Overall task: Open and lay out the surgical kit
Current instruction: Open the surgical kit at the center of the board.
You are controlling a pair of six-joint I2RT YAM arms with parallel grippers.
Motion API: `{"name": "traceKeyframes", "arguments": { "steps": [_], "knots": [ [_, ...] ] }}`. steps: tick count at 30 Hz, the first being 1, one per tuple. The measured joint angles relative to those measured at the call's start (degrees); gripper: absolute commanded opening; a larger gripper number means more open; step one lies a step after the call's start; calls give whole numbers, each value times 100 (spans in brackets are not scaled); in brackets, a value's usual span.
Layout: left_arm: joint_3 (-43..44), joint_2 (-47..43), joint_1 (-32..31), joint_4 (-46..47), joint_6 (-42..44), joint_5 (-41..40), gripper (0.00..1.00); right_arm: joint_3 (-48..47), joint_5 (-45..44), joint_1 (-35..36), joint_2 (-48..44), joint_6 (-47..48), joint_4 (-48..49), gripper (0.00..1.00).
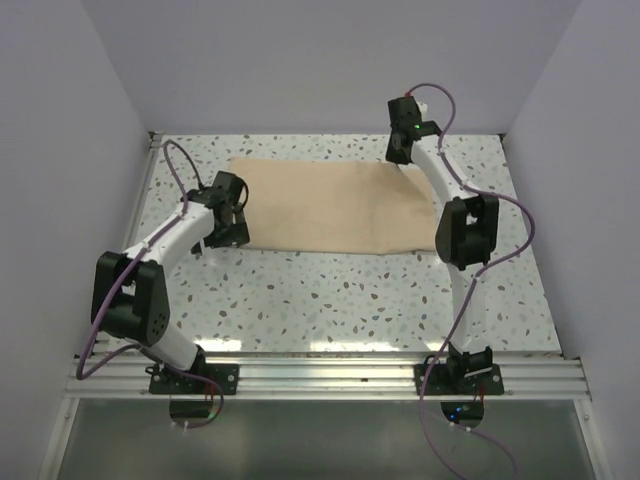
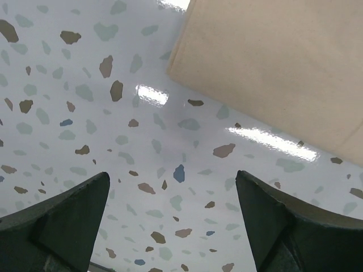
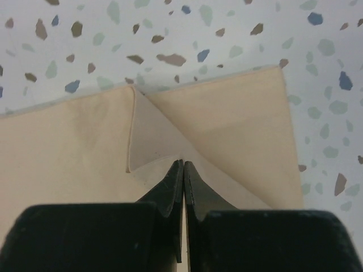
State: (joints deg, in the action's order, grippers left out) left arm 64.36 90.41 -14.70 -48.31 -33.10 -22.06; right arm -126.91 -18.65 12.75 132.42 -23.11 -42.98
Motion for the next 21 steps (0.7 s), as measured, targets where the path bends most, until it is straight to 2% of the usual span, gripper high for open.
{"name": "traceKeyframes", "arguments": {
  "steps": [4,11,17,21],
  "knots": [
    [203,-92,0,-42,83,-2,97,494,179,245,-195,-70,-2,0],
    [726,-214,0,-348,245,-72,100,2079,588,361,-979,-203,118,0],
    [2511,232,0,-579,293,-74,99,3982,999,1038,-2787,-450,203,0],
    [3703,734,0,-651,291,-61,99,5381,1364,1521,-4625,-706,146,0]
  ]
}}
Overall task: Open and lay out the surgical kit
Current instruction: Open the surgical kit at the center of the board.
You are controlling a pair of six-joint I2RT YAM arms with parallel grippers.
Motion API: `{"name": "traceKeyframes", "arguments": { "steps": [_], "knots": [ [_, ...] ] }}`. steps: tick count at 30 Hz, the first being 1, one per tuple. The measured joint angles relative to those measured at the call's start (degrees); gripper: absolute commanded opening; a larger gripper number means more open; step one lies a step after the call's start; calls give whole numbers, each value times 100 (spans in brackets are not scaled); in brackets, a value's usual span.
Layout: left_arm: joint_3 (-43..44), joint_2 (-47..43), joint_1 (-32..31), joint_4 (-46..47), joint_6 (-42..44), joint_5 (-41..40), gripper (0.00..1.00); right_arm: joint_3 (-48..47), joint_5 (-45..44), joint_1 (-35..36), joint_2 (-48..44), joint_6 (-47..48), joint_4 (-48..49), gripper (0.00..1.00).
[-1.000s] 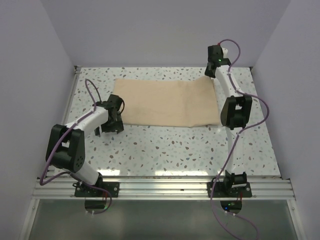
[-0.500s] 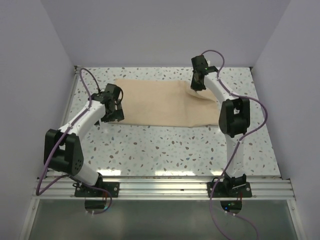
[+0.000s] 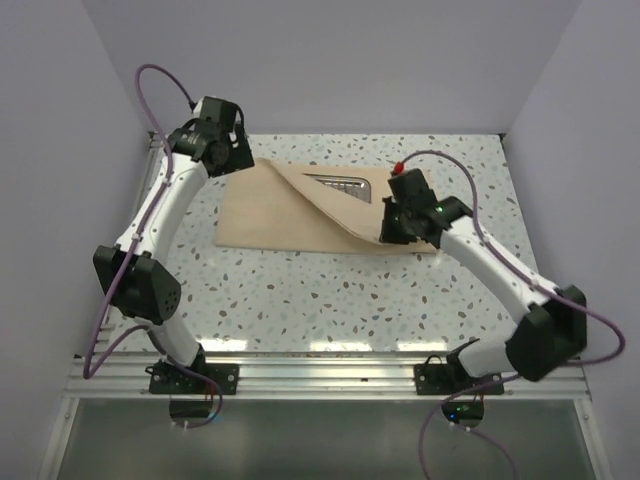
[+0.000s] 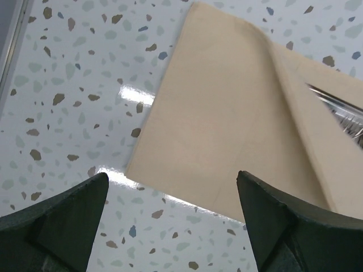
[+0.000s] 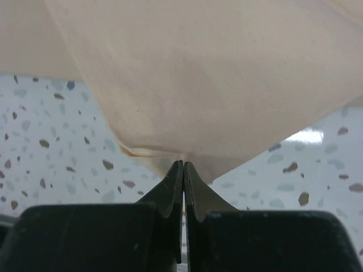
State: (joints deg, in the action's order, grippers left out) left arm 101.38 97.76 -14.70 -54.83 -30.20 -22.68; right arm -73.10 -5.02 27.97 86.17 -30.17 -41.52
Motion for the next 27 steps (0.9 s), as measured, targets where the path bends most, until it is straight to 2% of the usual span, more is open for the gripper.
{"name": "traceKeyframes", "arguments": {
  "steps": [3,6,11,17,18,19,20,21,27],
  "knots": [
    [376,195,0,4,-22,68,99,909,116,46,-1521,-216,-363,0],
    [376,245,0,-39,-85,173,100,1351,190,20,-2736,-369,-1056,0],
    [157,254,0,13,-229,282,99,1602,382,20,-4057,-474,-2393,0],
    [0,254,-9,-9,-334,302,99,1746,501,20,-4916,-442,-3235,0],
    [0,254,-11,-9,-337,299,99,1773,553,20,-4979,-424,-3281,10],
    [0,254,-11,-9,-339,299,99,1810,610,20,-5036,-411,-3311,38],
    [0,254,-11,-11,-341,299,99,1851,643,20,-5073,-400,-3351,59],
    [0,254,-11,-11,-341,297,99,1893,691,15,-5104,-350,-3381,98],
    [-4,258,-11,-9,-332,269,99,1853,643,7,-4881,-393,-3574,99]
  ]
}}
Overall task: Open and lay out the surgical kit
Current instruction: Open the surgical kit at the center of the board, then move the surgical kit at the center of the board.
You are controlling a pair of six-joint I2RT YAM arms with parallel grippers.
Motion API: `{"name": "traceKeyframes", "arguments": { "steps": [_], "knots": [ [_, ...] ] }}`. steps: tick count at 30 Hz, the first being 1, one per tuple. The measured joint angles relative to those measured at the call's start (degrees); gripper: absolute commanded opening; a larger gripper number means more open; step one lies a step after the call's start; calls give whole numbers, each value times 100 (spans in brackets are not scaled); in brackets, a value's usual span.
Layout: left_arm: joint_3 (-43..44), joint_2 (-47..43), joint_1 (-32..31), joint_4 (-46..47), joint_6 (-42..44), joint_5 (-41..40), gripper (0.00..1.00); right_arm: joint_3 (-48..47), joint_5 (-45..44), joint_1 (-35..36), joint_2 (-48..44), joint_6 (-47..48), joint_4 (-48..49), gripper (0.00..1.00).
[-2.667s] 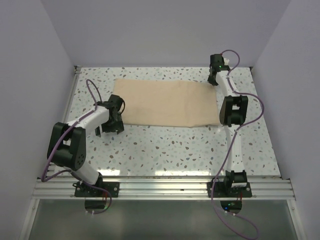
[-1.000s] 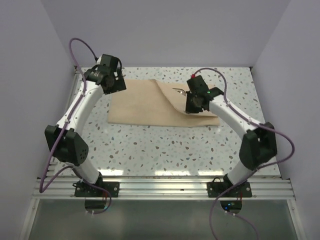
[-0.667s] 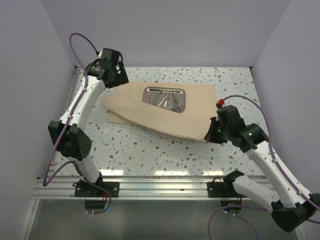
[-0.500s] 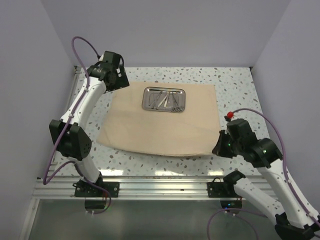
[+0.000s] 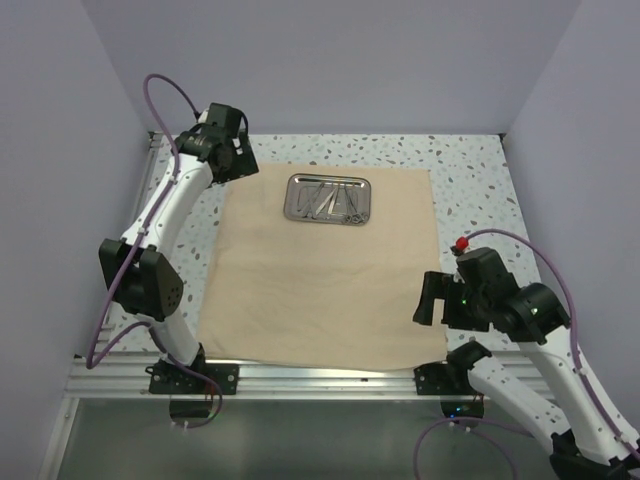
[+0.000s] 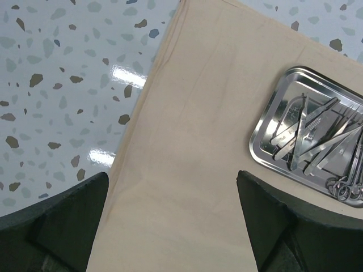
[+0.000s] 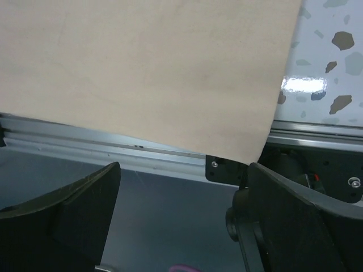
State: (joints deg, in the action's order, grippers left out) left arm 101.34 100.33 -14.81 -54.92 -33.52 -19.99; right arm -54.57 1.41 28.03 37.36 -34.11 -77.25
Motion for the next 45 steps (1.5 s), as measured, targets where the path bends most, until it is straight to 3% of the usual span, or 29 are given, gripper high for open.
{"name": "traceKeyframes", "arguments": {
  "steps": [11,14,17,21,32,36,45],
  "knots": [
    [-177,243,181,304,431,101,99,-1952,-767,-44,2194,155,404,98],
    [-181,387,437,472,566,289,99,-2590,-732,-463,3355,437,986,98],
    [-181,557,761,638,695,485,99,-3161,-378,-1353,4638,573,1609,96],
    [-144,920,1128,887,909,774,99,-4144,-376,-2055,6179,686,1886,96],
    [1226,2970,1467,1261,1174,1639,93,-7755,-1032,-2481,9589,791,1749,92],
    [1325,3388,1467,1305,1172,1899,93,-7842,-1250,-2594,9993,796,1751,88],
    [605,3147,1462,1919,1211,2002,90,-7643,-1034,-2682,10496,758,1991,84]
  ]
}}
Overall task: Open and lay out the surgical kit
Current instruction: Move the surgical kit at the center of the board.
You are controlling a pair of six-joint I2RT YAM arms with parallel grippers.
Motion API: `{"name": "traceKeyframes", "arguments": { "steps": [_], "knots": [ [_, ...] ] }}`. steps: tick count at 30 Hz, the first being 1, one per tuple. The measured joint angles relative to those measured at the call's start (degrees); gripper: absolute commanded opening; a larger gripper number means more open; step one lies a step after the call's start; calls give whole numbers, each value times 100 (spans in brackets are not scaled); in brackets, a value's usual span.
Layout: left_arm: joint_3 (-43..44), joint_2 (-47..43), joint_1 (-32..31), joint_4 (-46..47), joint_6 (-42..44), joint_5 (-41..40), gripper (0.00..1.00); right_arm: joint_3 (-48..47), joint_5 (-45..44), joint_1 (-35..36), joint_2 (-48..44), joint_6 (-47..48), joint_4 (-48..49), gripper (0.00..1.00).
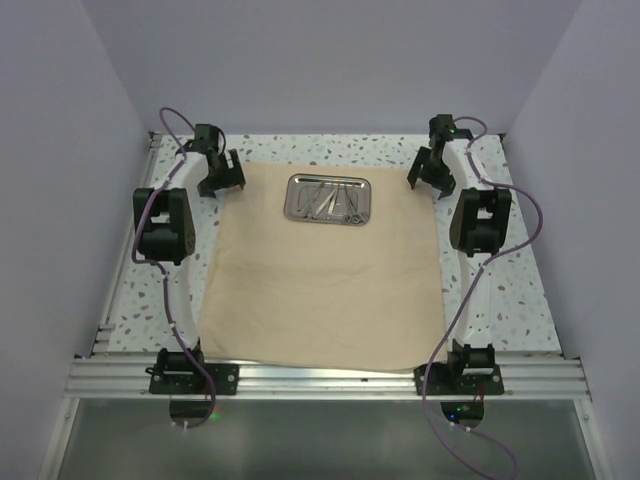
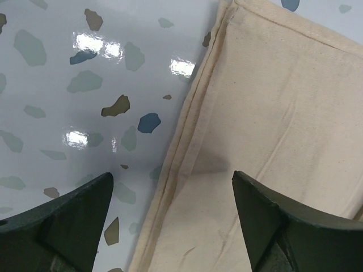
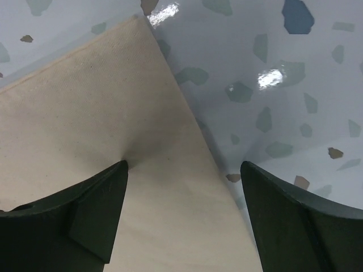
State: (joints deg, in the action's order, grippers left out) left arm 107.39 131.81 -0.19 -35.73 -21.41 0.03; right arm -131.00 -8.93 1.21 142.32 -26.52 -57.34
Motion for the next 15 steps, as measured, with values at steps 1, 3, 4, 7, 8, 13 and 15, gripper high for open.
{"name": "traceKeyframes", "arguments": {
  "steps": [1,3,4,7,8,13,15],
  "knots": [
    [-42,-17,0,42,0,-2,89,0,55,0,90,-7,24,84],
    [-50,-20,-2,61,2,-11,87,-15,101,4,177,-24,55,83],
    [-57,-20,-15,72,4,-24,86,-20,151,11,177,-44,109,82],
    [-66,-22,-57,96,20,-76,82,-28,157,24,201,-52,146,78],
    [-66,-20,-76,98,24,-90,79,-42,160,24,216,-57,140,75],
    [11,44,-227,48,103,-125,53,-179,225,-22,306,-101,129,40],
    [151,142,-317,20,122,-155,40,-269,280,-63,367,-140,122,26]
  ]
}}
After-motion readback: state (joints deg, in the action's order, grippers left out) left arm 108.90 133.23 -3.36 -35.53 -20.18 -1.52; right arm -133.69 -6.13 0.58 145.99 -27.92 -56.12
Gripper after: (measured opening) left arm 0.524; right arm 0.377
